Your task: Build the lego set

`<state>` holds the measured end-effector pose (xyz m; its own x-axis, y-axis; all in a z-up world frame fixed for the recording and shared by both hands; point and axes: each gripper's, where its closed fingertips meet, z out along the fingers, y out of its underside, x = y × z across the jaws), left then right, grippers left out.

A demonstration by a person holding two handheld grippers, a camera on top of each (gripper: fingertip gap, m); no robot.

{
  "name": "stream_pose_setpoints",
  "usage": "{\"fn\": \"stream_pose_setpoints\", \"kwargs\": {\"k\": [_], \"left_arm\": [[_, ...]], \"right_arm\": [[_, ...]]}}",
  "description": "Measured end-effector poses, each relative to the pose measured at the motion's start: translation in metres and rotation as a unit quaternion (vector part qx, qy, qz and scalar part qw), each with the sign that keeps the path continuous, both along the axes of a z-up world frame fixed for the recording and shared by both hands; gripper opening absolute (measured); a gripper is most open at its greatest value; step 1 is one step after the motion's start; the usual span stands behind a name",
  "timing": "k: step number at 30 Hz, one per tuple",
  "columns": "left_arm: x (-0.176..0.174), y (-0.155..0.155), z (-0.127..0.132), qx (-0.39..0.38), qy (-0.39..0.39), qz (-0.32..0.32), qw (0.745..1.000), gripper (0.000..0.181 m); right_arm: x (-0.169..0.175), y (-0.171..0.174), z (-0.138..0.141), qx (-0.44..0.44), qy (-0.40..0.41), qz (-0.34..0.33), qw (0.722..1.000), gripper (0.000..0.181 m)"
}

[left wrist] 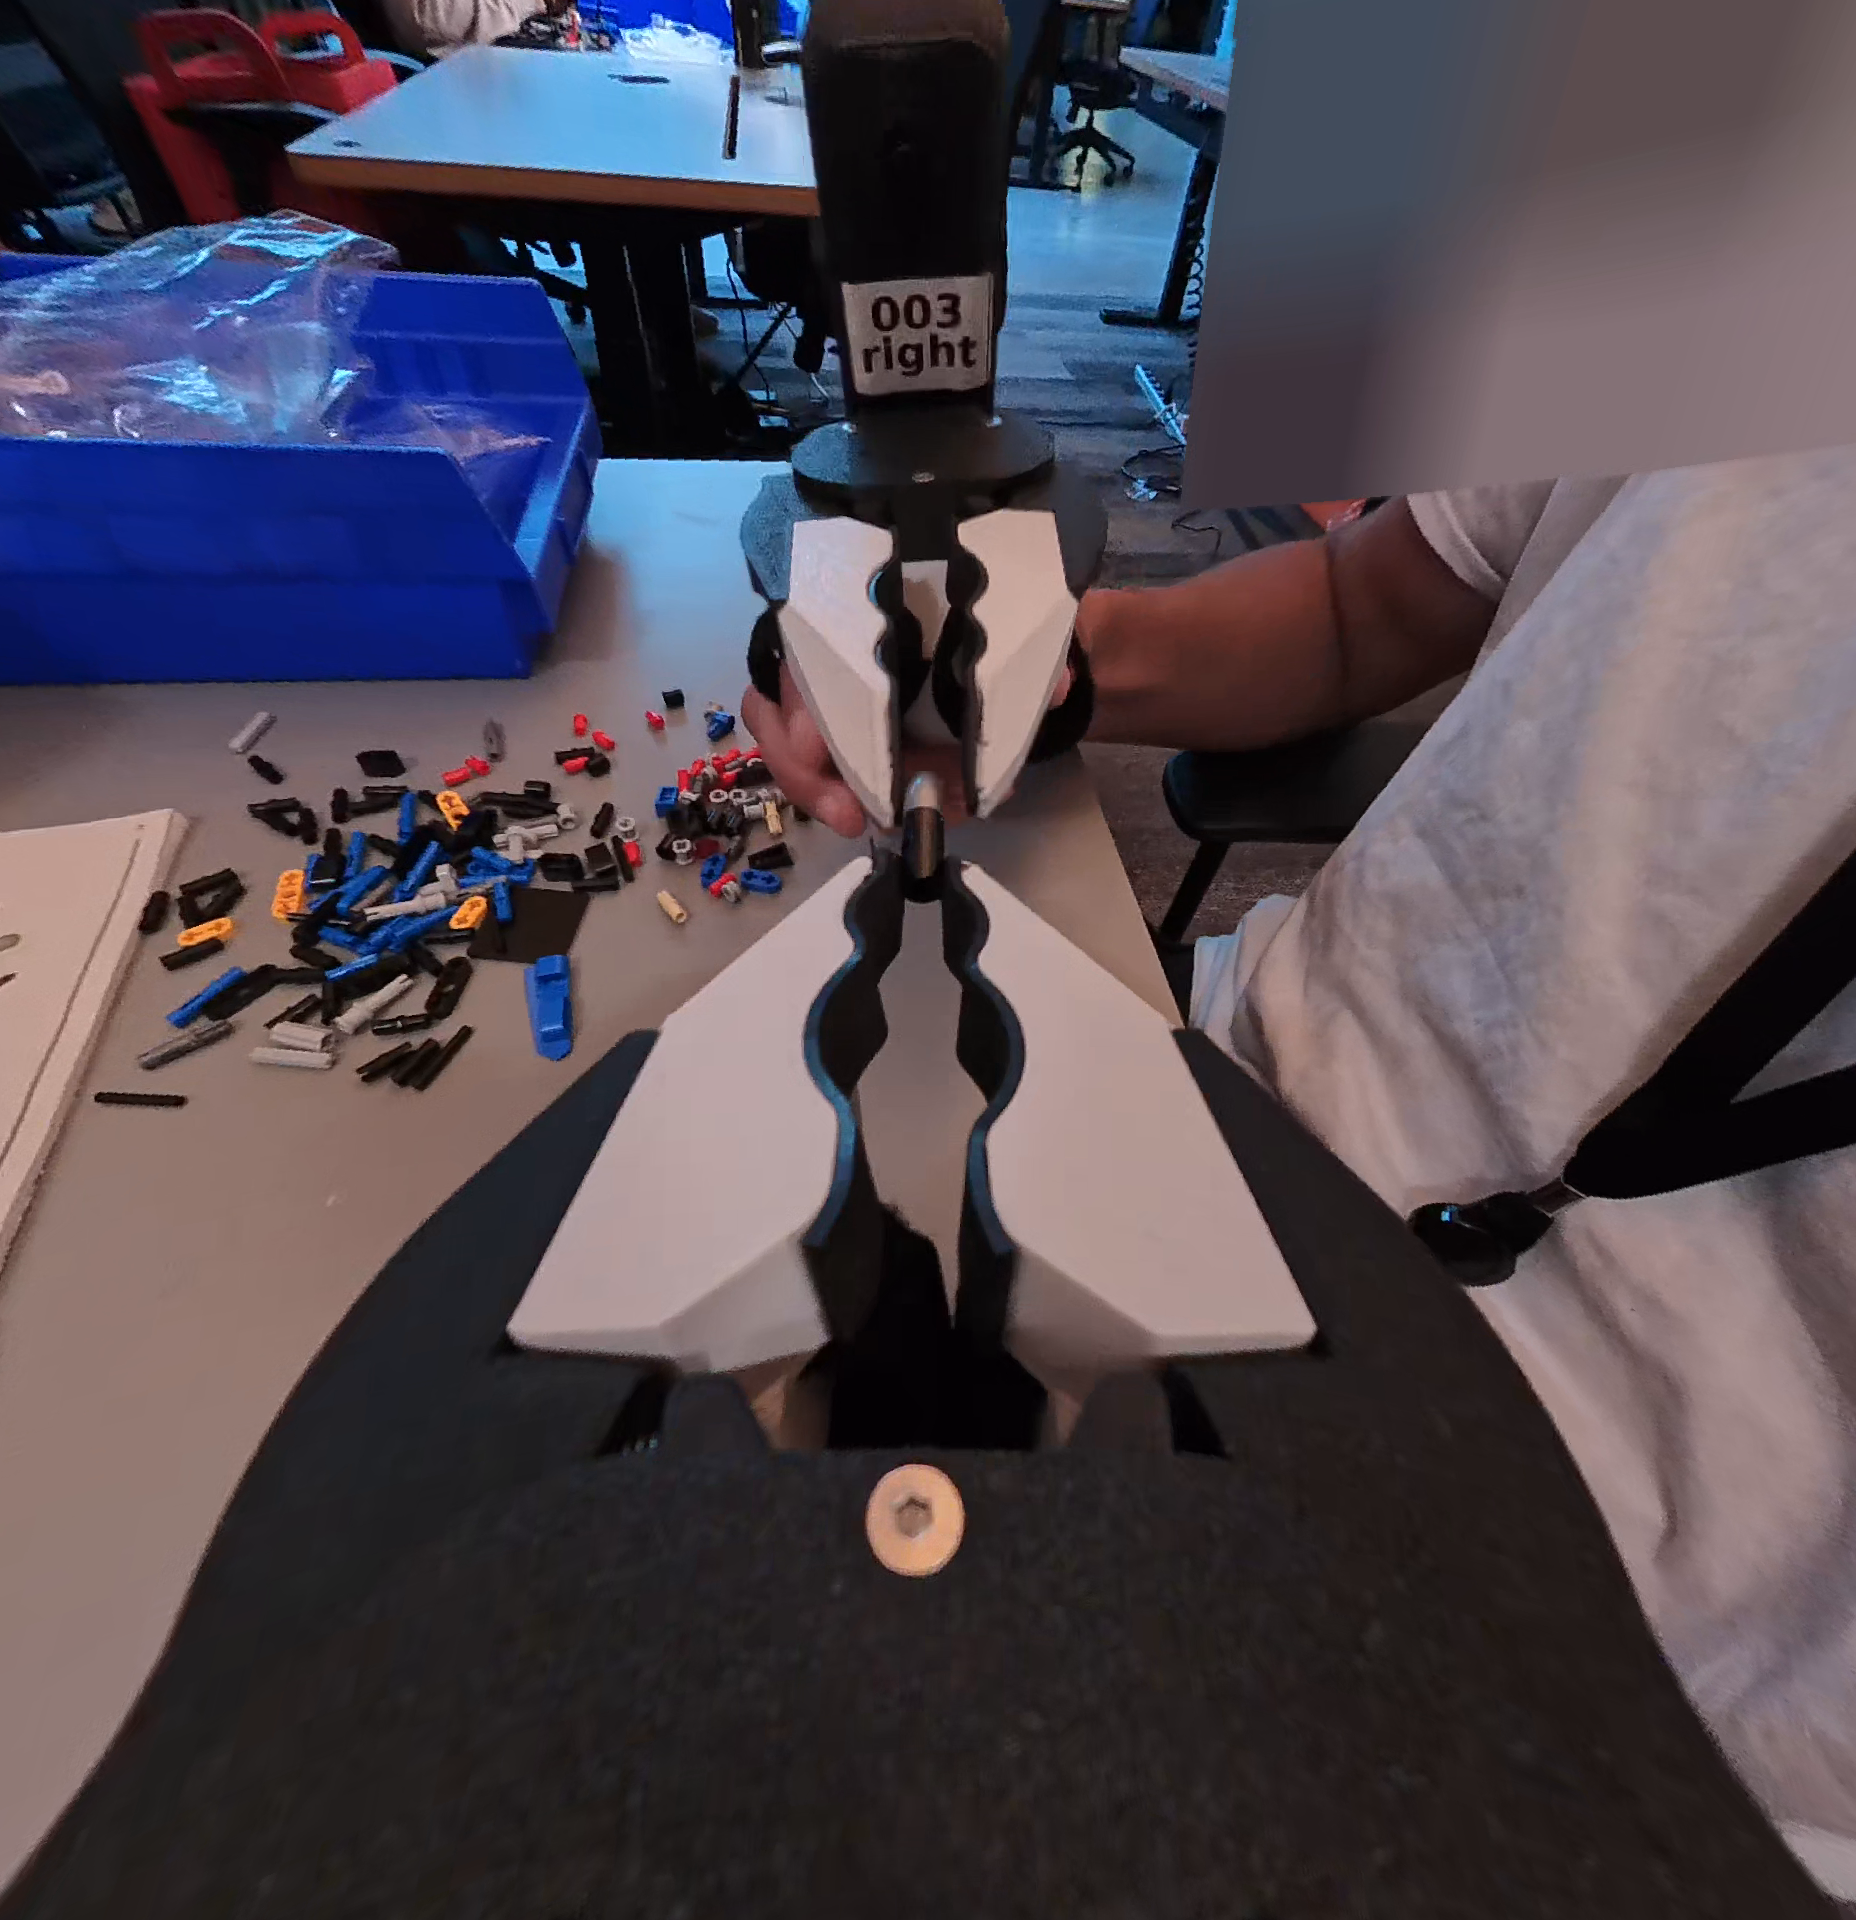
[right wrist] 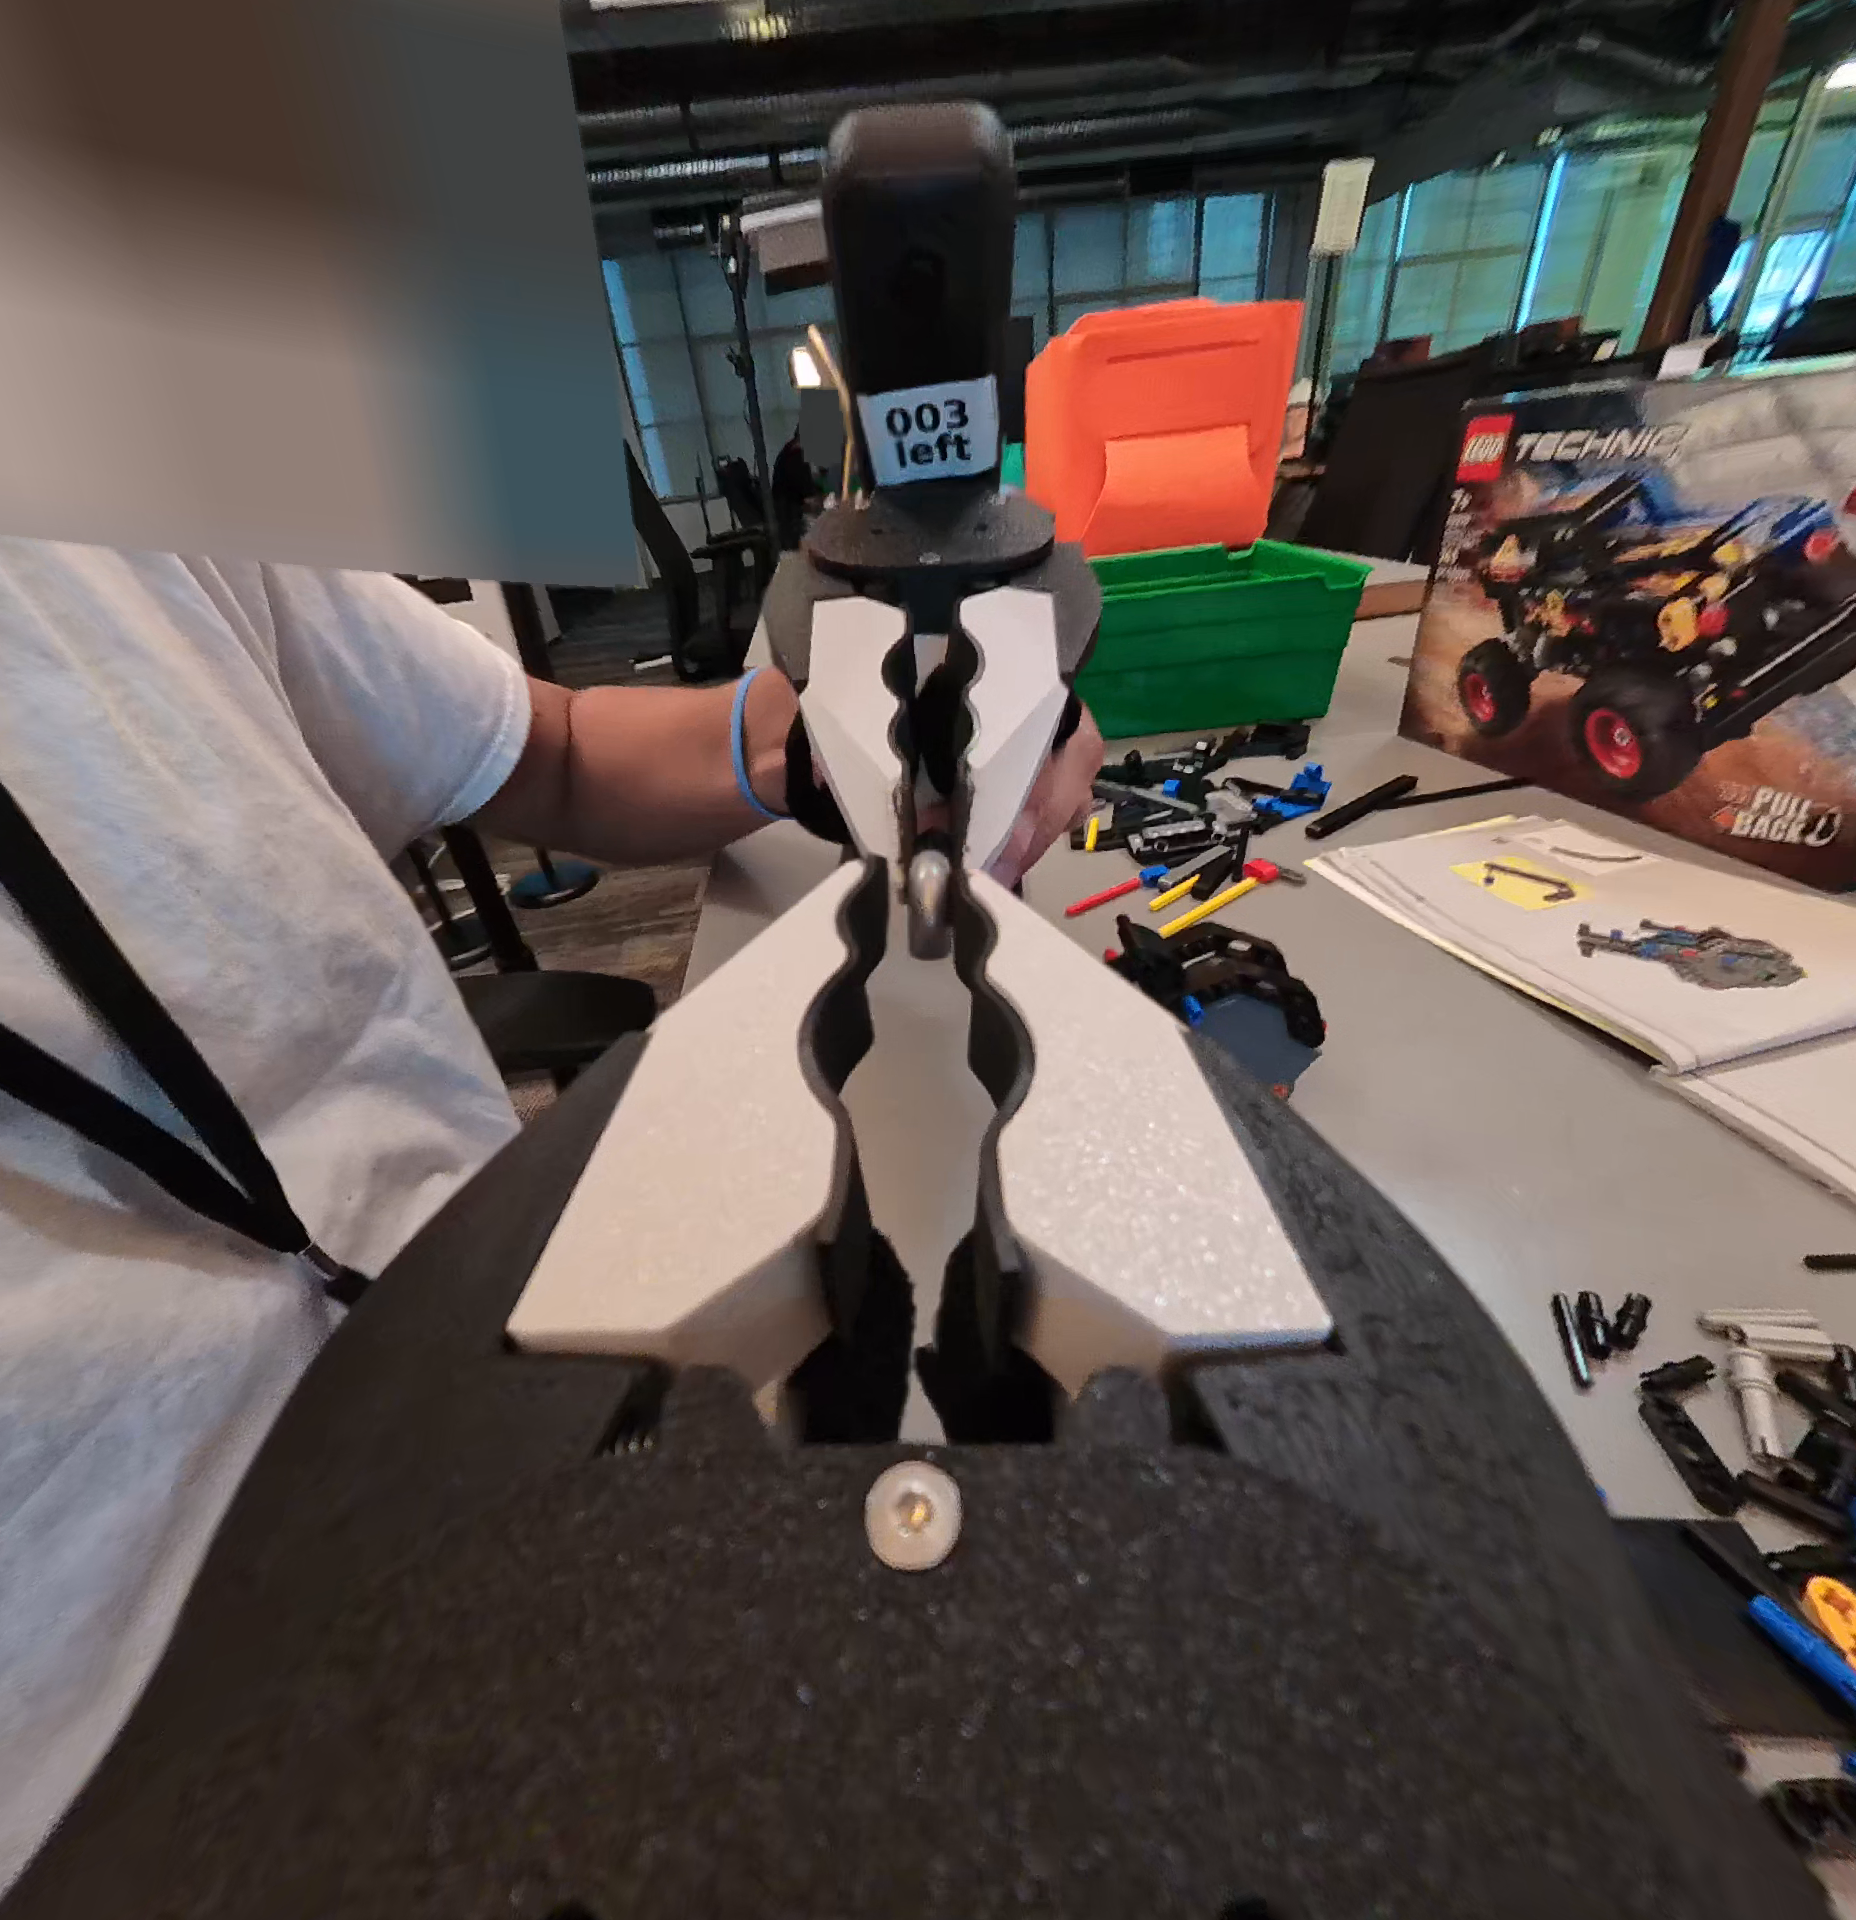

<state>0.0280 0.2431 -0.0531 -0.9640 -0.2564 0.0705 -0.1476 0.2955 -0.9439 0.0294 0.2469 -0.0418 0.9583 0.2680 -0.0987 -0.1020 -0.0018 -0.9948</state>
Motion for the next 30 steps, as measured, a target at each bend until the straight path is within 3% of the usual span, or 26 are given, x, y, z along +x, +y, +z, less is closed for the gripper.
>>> {"fn": "stream_pose_setpoints", "kwargs": {"k": [5, 18, 30], "left_arm": [[-0.0022, -0.0034, 0.0091, -0.015, -0.018, 0.0, 1.0, 0.006], [-0.0035, -0.0042, 0.0033, 0.038, -0.065, 0.007, 0.997, 0.006], [-0.0039, -0.0049, 0.0013, 0.032, -0.06, 0.008, 0.998, 0.006]], "right_arm": [[-0.0013, -0.0017, 0.006, 0.015, -0.012, -0.011, 1.0, 0.007], [-0.0049, 0.0001, 0.0042, 0.006, -0.018, -0.005, 1.0, 0.007], [-0.0062, 0.0012, 0.0012, 0.004, -0.015, -0.002, 1.0, 0.007]]}}
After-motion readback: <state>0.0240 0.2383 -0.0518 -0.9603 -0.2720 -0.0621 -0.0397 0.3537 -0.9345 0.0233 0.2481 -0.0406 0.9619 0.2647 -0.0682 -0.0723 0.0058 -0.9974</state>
